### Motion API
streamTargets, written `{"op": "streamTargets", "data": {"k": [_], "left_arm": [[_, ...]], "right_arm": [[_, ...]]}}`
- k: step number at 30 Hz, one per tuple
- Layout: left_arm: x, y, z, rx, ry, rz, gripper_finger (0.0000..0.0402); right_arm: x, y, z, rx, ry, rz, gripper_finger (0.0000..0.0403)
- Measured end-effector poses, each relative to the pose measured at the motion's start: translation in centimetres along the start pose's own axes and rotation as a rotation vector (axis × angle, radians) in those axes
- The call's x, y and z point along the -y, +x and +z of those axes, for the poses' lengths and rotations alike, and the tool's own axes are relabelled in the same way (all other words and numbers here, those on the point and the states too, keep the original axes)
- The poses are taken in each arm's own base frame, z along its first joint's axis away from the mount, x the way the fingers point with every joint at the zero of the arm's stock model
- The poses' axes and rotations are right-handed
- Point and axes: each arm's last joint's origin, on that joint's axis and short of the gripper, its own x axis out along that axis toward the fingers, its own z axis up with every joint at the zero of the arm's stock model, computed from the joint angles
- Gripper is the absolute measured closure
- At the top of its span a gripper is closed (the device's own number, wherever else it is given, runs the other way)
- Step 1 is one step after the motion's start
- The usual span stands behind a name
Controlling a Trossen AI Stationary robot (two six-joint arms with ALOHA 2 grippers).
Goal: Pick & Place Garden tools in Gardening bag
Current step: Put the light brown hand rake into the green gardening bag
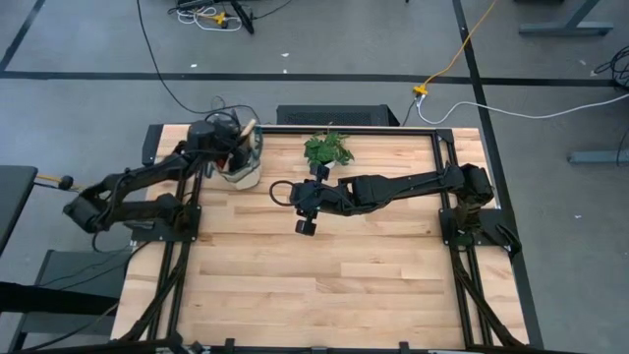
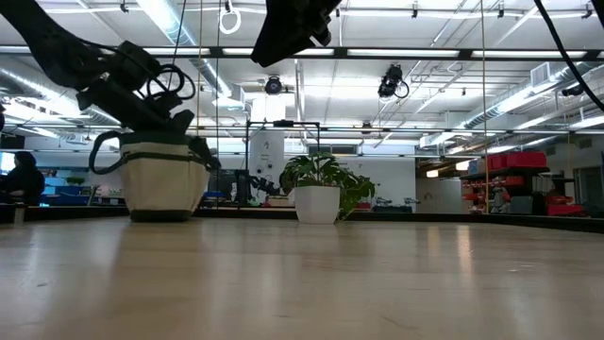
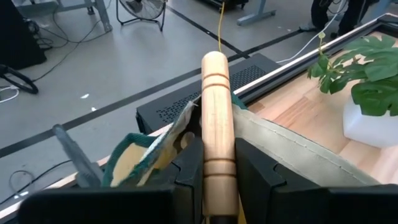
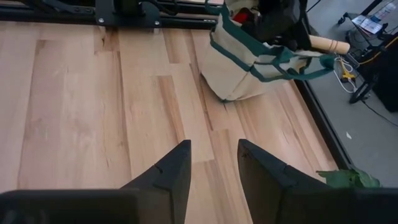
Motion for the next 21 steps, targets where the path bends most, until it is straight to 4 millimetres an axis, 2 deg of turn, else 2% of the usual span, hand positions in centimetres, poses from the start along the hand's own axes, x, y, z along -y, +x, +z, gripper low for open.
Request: {"op": "streamTargets", "data": {"k": [8, 15, 21], "left_arm": [[0.1, 1.3, -0.4, -0.002, -0.025, -0.041, 0.0322], [0.3, 0.5, 0.2, 0.044, -0.053, -0.098, 0.0322], [0.4, -0.5, 0.6, 0.048, -0.075, -0.141, 0.0306]], "right_arm": [[0.0, 0.0, -0.1, -0.006, -0.002, 0.0, 0.0271], [0.0, 0.0, -0.1, -0.006, -0.003, 0.0, 0.0271], [0.0, 0.0, -0.1, -0.007, -0.003, 0.0, 0.0271]]}}
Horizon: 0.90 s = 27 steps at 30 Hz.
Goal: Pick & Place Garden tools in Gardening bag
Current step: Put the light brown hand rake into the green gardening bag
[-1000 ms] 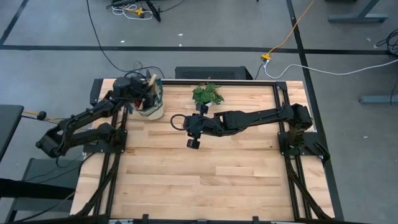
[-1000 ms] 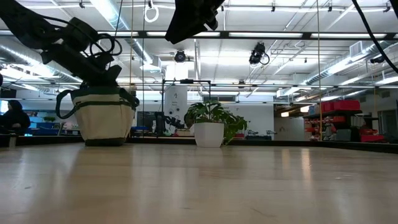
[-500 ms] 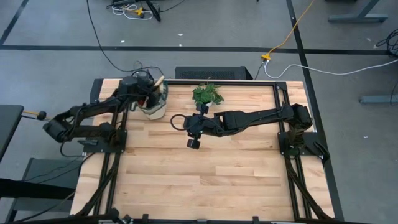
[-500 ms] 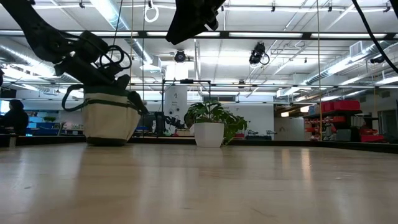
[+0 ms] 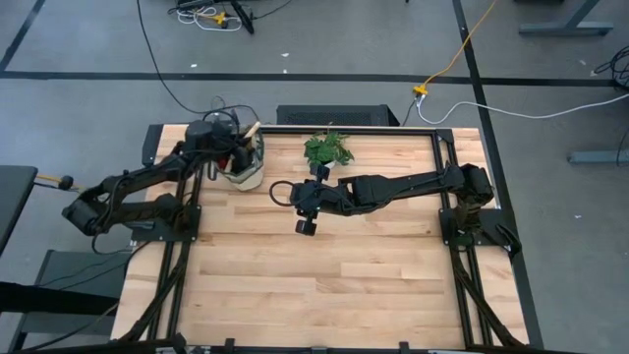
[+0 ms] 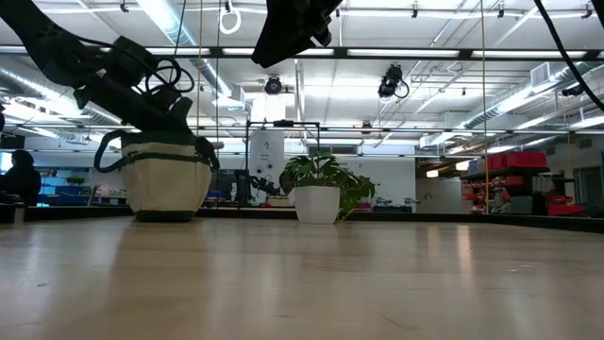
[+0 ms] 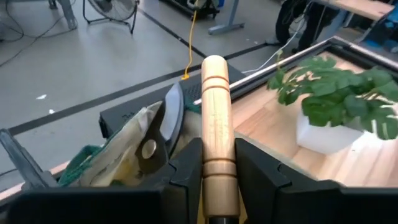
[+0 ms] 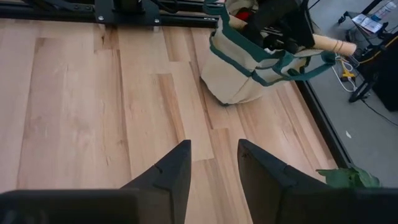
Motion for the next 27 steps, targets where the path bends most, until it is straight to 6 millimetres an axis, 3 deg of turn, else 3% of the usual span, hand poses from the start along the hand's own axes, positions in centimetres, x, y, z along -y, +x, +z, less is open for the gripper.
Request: {"op": "streamTargets", "data": {"k": [7, 15, 27], "left_arm": [[0.4, -1.5, 0.9, 0.059, 0.006, -0.009, 0.0315], [0.6, -3.1, 0.7, 0.013, -0.024, 0.013, 0.0308], [0.6, -3.4, 0.7, 0.008, -0.055, 0.016, 0.0306]], "right_arm": [[0.0, 0.0, 0.0, -0.001, 0.001, 0.0, 0.0271], [0.0, 0.0, 0.0, 0.0, 0.005, 0.0, 0.0271], [0.0, 0.0, 0.0, -0.001, 0.023, 0.0, 0.0271]]}}
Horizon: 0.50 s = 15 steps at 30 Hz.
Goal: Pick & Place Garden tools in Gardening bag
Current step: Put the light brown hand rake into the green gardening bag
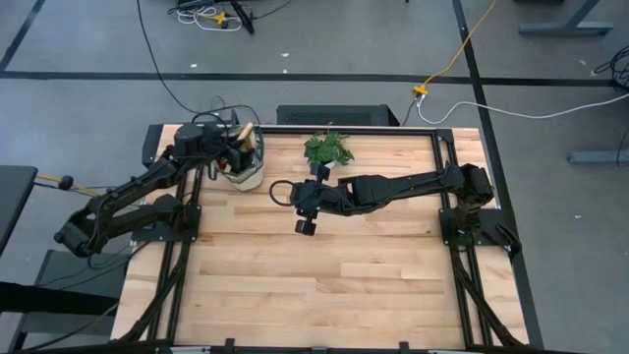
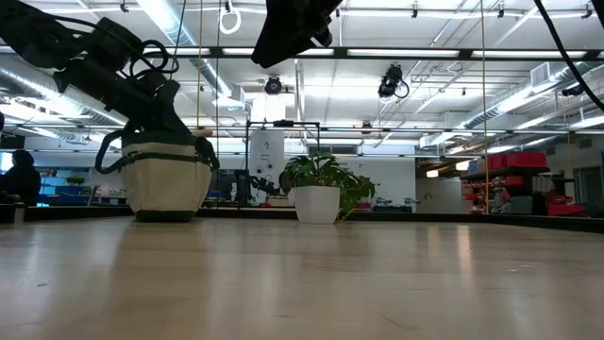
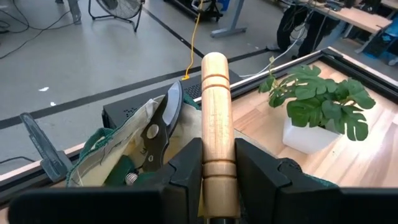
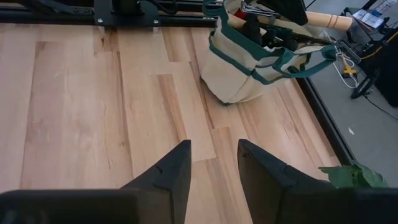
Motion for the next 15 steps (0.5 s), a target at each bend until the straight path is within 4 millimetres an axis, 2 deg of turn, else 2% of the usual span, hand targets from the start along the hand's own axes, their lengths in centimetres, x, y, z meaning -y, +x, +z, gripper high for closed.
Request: {"op": "streamTargets", "data": {"k": [10, 15], "left_arm": [[-0.06, 0.0, -0.11, -0.011, -0.002, 0.018, 0.0304], [-0.06, 0.0, -0.11, -0.011, -0.003, 0.018, 0.0279]], "right_arm": [[-0.01, -0.01, -0.09, -0.008, -0.001, 0.0, 0.0271], [0.0, 0.0, -0.14, -0.014, -0.003, -0.001, 0.0271]]}}
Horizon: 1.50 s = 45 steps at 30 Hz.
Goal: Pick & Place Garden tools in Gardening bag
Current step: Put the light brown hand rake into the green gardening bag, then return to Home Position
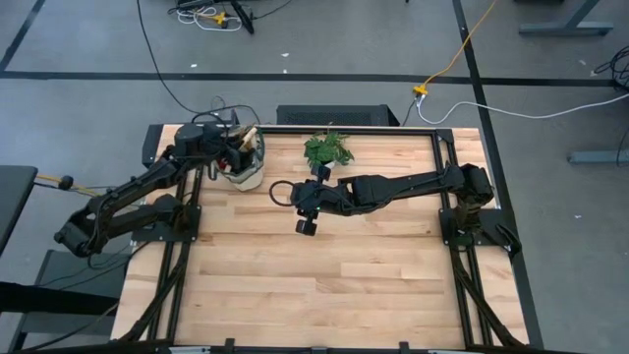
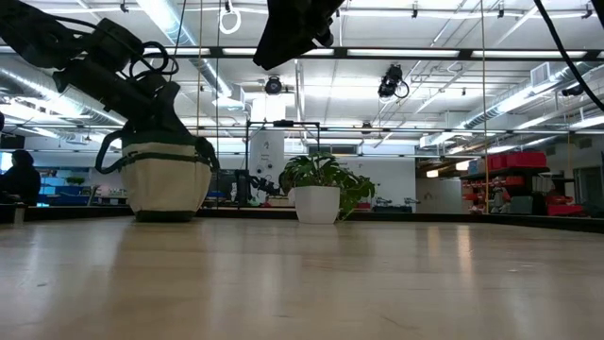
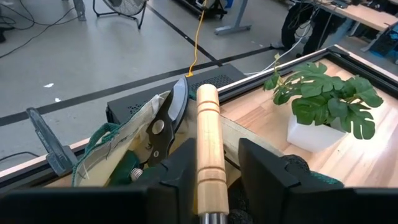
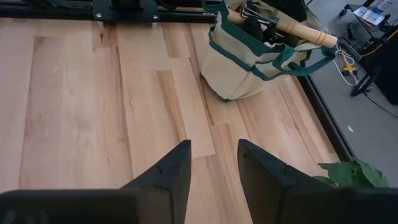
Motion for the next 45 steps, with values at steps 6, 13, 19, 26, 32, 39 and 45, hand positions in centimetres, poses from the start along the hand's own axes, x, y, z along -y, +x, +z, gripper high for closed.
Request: {"op": "streamTargets", "data": {"k": [6, 13, 19, 26, 32, 39, 45], "left_arm": [[0.0, 0.0, 0.0, 0.001, -0.039, 0.0, 0.0226], [0.3, -0.6, 0.4, 0.026, -0.059, -0.072, 0.0202], [1.0, -2.4, 1.3, 0.115, -0.042, -0.181, 0.0209], [2.3, -5.2, 2.0, 0.184, 0.006, -0.499, 0.0211], [3.4, -7.6, 2.1, 0.231, -0.002, -0.625, 0.0211], [4.5, -9.3, 0.8, 0.193, 0.009, -0.688, 0.0211], [5.1, -10.2, -0.3, 0.144, 0.038, -0.714, 0.0211]], "right_arm": [[0.0, 0.0, 0.0, 0.0, 0.0, 0.0, 0.0271], [0.0, 0.0, 0.0, 0.001, 0.001, 0.0, 0.0271], [0.2, 0.1, 0.0, 0.0, 0.003, -0.003, 0.0271], [0.2, 0.1, 0.1, 0.01, -0.003, -0.003, 0.0271], [0.2, 0.0, 0.5, 0.048, -0.009, -0.004, 0.0287], [1.0, -0.3, 1.1, 0.09, 0.003, -0.004, 0.0328], [2.3, -1.6, 1.7, 0.124, 0.028, -0.013, 0.034]]}}
